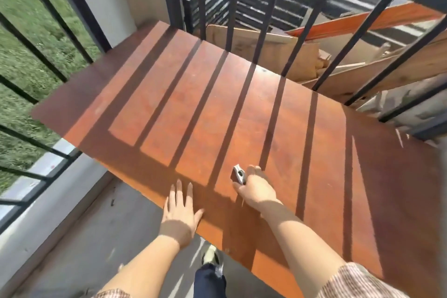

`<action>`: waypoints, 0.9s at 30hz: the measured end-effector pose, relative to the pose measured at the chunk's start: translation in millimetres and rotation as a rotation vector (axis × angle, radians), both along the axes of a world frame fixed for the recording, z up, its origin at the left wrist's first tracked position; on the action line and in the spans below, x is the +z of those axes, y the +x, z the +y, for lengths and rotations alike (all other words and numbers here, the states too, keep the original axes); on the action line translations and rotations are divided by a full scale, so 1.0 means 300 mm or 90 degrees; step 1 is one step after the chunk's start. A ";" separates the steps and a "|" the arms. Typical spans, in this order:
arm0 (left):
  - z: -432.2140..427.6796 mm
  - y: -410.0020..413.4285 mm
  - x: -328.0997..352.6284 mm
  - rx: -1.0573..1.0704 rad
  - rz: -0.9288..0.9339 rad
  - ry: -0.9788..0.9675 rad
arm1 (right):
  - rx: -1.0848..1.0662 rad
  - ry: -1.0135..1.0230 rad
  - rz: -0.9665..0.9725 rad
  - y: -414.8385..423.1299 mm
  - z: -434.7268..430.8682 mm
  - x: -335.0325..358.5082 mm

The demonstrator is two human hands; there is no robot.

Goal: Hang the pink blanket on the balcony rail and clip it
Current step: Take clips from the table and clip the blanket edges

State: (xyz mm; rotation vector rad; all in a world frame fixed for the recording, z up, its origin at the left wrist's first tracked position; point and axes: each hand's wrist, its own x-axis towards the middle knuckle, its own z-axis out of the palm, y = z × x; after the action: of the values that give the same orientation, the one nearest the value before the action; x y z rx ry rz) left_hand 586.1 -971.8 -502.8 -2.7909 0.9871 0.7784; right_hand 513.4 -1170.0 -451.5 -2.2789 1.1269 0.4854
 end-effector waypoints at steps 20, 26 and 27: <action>0.341 0.006 0.212 0.248 0.117 -0.165 | 0.137 0.002 -0.035 0.119 0.390 0.087; 0.884 -0.107 0.298 0.376 0.055 -0.217 | 0.252 0.044 -0.137 0.121 0.945 0.184; 0.991 -0.136 0.312 0.403 0.043 -0.225 | 0.290 0.064 -0.139 0.118 1.051 0.200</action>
State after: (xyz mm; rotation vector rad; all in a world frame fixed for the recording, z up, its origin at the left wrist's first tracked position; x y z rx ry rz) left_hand 545.4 -674.5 -409.3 -3.4604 0.2351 0.8166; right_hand 548.8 -854.8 -391.5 -2.4274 0.4636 0.4369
